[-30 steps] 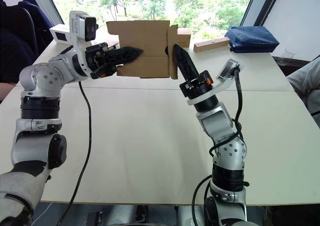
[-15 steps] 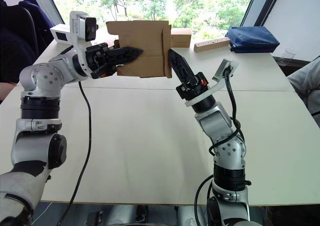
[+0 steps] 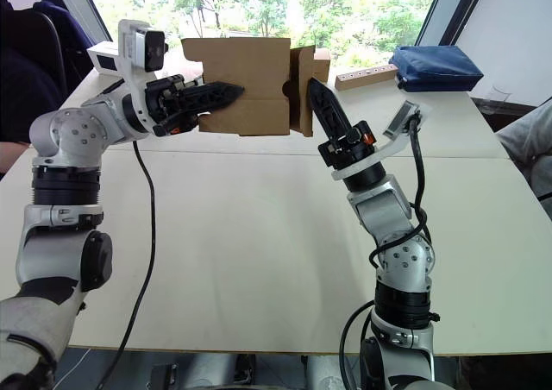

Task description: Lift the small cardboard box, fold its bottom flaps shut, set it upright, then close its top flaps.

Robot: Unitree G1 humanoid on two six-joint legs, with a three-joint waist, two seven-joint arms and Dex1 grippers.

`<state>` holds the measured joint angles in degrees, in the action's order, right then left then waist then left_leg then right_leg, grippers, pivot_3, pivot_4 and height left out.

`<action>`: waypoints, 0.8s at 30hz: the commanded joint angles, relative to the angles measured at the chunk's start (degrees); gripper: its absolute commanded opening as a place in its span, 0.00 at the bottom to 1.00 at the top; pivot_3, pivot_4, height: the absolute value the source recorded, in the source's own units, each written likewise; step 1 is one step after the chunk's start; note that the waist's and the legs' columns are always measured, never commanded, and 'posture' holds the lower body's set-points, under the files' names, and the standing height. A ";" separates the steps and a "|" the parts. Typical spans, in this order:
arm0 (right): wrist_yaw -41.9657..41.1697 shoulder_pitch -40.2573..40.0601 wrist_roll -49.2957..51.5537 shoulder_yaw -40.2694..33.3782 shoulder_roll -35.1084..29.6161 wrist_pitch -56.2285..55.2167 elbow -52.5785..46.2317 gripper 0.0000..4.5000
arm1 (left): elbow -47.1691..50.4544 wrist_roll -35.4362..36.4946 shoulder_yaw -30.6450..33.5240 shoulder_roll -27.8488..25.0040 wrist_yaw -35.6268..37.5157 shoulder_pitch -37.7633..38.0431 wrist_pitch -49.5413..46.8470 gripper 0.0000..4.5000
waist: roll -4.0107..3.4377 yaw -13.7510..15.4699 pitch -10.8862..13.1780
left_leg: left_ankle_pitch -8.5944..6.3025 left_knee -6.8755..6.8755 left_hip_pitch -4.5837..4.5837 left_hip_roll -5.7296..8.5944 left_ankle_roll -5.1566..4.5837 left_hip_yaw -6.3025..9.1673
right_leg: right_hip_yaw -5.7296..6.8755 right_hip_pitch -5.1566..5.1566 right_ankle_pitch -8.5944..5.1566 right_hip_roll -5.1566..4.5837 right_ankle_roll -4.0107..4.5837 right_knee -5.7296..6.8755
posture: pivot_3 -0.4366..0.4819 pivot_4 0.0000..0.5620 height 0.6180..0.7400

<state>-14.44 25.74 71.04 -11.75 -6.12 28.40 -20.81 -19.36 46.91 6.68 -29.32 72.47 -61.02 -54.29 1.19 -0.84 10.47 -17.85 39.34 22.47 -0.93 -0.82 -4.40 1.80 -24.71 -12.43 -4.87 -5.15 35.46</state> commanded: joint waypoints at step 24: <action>0.08 2.77 -7.54 3.31 3.50 -3.47 0.43 0.11 | 1.86 1.41 2.76 0.85 -0.85 -0.83 0.02 0.00 | 0.00 -0.03 0.00 | 0.00 0.00 0.00 0.00 0.00 0.00 | 0.00 0.00 0.00 0.00 0.00 0.00 | 0.48 0.27 1.00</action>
<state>-13.94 27.03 63.28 -9.35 -3.44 25.09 -18.80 -19.33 46.95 7.93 -28.63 71.77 -61.01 -54.72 1.18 -0.87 10.47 -17.85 39.34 22.47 -0.93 -0.82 -4.41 1.81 -24.71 -12.43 -4.87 -5.15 35.46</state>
